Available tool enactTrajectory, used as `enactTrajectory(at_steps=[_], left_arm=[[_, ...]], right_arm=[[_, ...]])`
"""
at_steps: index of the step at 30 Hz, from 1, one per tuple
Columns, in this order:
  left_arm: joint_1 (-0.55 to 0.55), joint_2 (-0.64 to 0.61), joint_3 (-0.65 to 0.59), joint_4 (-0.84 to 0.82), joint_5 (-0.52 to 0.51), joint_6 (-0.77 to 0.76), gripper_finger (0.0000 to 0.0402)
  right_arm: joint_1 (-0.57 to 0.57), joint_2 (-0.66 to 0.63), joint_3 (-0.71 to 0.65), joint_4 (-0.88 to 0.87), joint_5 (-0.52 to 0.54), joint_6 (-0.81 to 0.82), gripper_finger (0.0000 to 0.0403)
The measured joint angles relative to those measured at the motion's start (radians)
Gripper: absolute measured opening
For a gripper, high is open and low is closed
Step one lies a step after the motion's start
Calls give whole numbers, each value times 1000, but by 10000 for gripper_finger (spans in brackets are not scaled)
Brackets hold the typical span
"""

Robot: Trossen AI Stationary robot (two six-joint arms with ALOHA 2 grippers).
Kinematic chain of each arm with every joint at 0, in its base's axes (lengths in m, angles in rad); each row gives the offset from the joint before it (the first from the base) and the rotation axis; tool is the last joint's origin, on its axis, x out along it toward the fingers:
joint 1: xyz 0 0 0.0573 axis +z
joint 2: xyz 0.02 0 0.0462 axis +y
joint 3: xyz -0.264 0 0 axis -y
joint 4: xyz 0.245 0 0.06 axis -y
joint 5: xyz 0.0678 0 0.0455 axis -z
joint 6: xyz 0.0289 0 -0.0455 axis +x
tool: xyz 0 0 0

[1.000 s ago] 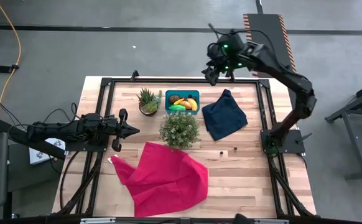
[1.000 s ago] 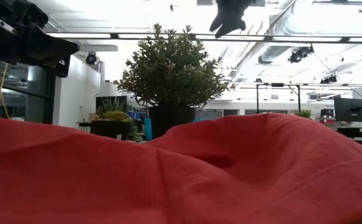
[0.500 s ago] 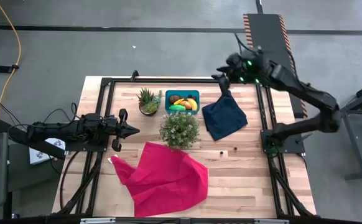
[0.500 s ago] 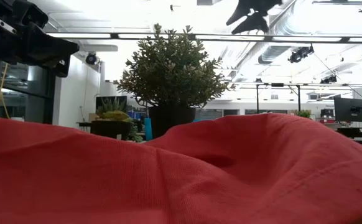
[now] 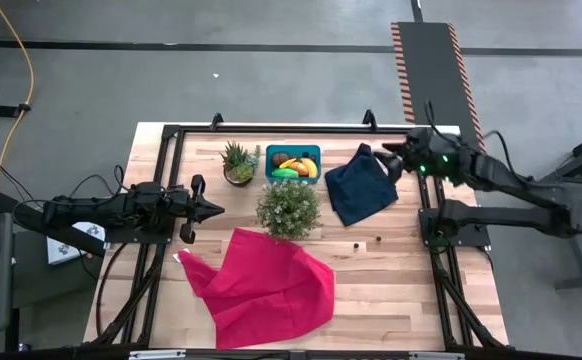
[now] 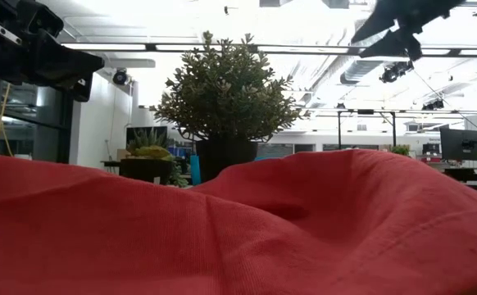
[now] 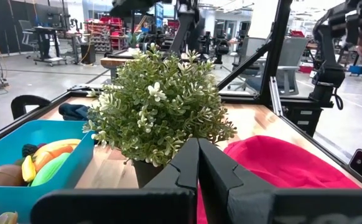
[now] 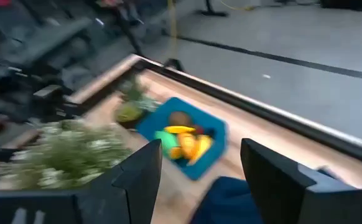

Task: Pick and placing Produce into tupperware
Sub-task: Put the left blueberry into the blue bin

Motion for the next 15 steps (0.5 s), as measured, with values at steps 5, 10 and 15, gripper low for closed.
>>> enactTrajectory(at_steps=[5, 10, 15], left_arm=[[0, 0, 0, 0, 0, 0, 1], [0, 0, 0, 0, 0, 0, 1], [0, 0, 0, 0, 0, 0, 1]], right_arm=[[120, -116, -140, 97, 59, 96, 210], [246, -105, -164, 53, 195, 170, 210], [369, -67, -163, 18, 369, 281, 210]])
